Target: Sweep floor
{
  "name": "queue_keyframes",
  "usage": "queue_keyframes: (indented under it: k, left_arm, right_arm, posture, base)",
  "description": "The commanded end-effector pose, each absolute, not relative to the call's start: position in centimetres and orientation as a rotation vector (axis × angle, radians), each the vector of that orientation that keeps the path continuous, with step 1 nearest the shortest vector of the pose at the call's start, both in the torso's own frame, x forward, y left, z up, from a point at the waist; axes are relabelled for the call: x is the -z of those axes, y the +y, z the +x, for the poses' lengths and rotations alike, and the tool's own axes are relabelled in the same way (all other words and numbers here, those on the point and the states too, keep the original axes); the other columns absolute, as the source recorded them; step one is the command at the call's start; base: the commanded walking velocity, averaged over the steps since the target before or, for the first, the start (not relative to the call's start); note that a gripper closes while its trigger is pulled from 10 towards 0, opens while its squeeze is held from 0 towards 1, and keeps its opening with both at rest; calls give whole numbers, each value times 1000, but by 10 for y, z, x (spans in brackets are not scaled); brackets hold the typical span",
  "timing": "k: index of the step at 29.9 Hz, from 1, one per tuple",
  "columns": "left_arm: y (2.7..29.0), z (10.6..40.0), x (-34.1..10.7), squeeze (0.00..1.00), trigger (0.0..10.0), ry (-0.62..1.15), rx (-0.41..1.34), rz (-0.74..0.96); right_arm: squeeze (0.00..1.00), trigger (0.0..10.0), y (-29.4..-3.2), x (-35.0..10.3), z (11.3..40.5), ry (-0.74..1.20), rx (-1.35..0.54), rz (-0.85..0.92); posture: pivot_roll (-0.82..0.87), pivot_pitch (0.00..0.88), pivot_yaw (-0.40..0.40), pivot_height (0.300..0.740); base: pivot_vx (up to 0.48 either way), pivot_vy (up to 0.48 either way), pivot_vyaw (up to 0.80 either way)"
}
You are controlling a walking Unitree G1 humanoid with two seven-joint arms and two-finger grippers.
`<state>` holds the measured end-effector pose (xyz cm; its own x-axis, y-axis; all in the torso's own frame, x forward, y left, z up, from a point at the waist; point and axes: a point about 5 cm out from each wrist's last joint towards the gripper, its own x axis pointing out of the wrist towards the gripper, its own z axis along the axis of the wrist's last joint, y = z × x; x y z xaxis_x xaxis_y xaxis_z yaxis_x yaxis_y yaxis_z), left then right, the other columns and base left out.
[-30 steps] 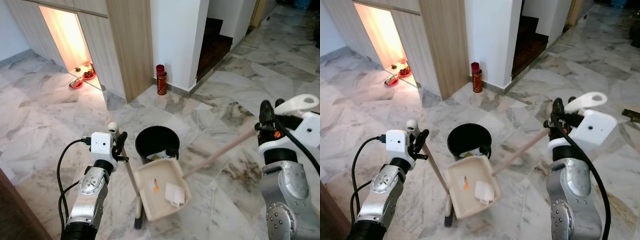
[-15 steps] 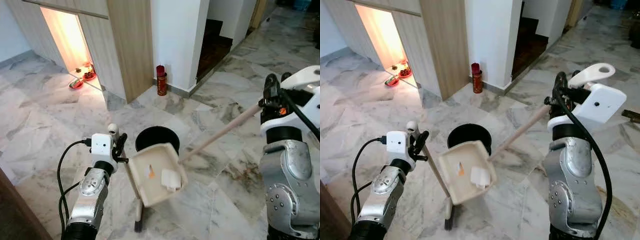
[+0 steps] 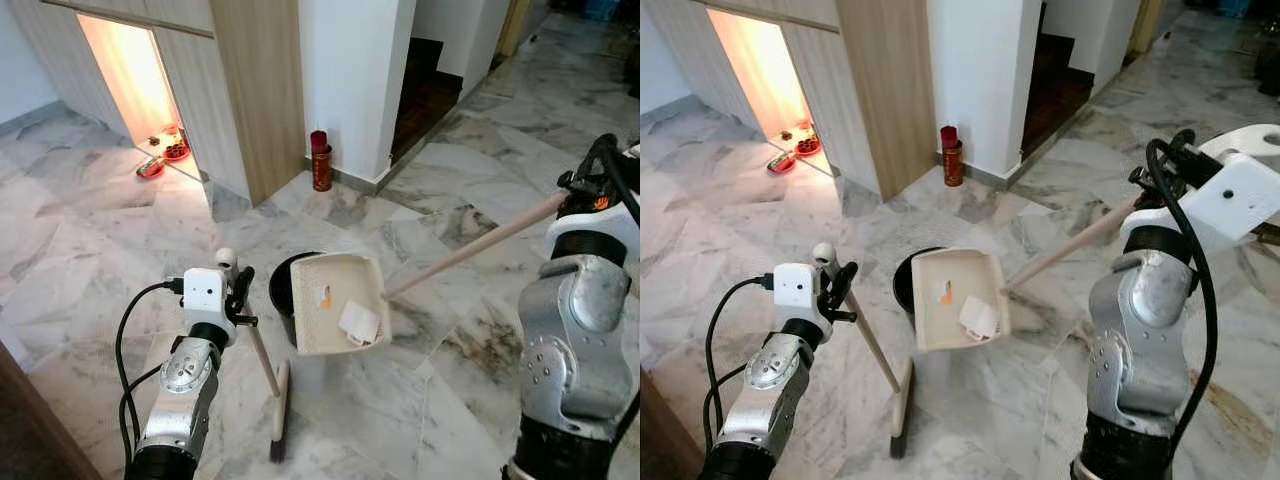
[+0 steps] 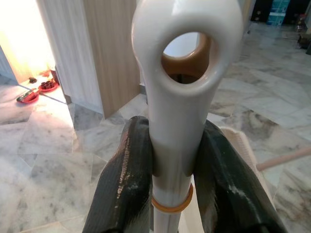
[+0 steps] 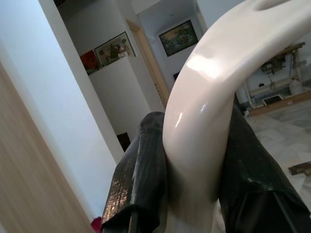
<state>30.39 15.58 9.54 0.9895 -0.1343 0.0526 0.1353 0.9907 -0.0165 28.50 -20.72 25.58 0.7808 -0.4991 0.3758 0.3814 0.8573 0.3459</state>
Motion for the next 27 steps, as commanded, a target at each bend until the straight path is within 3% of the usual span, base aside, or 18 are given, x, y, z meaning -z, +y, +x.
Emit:
queue_keyframes:
  k: [1, 7, 27]
  left_arm:
    - [157, 304, -106, 0, 10000, -110, 134, 17]
    - [162, 303, -105, 0, 10000, -107, 109, 33]
    - [176, 301, -105, 0, 10000, -115, 19, 32]
  right_arm:
    - [0, 10000, -204, -272, 285, -569, 454, 264]
    - [0, 10000, -202, -271, 288, -568, 463, 294]
    - [0, 10000, -200, -270, 292, -569, 396, 293]
  posture:
    - [-3, 0, 47, 740]
    - [0, 0, 49, 740]
    - [-2, 0, 33, 740]
  base:
    - [0, 0, 0]
    - [0, 0, 0]
    - [343, 0, 0]
